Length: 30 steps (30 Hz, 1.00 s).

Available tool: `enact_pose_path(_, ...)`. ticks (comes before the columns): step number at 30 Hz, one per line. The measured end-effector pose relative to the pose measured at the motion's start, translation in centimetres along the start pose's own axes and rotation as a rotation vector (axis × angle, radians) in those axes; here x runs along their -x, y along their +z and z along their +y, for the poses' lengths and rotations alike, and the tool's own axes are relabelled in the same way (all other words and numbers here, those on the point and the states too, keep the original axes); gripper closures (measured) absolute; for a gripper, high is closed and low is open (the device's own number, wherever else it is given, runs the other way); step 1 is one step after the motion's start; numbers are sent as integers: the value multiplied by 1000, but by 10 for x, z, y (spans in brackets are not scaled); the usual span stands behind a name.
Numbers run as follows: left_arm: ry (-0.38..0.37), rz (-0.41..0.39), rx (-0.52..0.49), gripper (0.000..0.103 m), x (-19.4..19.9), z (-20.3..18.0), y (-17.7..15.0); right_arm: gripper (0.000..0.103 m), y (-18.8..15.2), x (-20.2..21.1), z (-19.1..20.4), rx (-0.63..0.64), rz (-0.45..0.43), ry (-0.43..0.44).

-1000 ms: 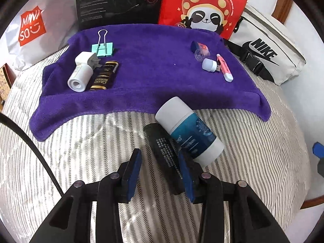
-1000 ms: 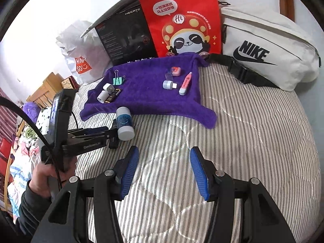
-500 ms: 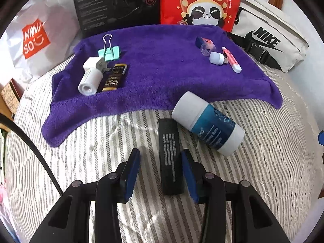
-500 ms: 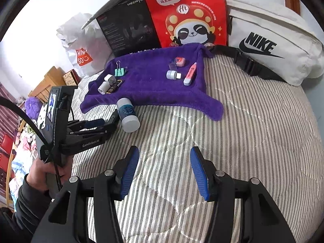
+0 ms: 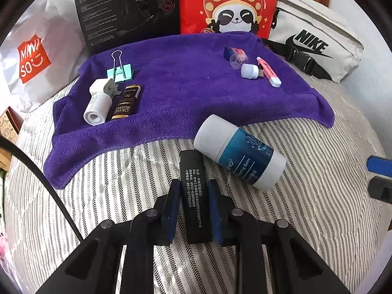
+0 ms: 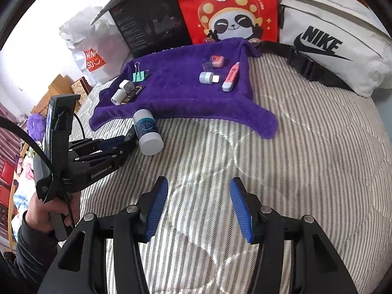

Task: Organize rigid objects
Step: 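Grasp the blue-and-white balm stick with the right tool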

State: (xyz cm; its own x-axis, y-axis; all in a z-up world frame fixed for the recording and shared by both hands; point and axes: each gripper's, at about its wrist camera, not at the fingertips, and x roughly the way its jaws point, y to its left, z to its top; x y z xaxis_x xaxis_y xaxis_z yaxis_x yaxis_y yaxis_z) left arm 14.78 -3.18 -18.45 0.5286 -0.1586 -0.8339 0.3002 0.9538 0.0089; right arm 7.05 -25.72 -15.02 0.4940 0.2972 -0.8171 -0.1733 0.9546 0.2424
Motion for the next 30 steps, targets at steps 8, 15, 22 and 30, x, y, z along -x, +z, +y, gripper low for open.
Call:
enact_pose_path(8,58,8,67,81,17,43,-28,51,8,-15,27,72,8,16)
enact_pose_path(15,59,13,135,81,31,86,-54,51,25,-32,55,164,-4,22)
enact_pose_path(22,67,-20,132,81,32,84,-58,51,43,-69,73,252,30,35)
enact_pose_path(30,53,-29,135,81,34,86,-60,51,64,-118,89,343,101,22)
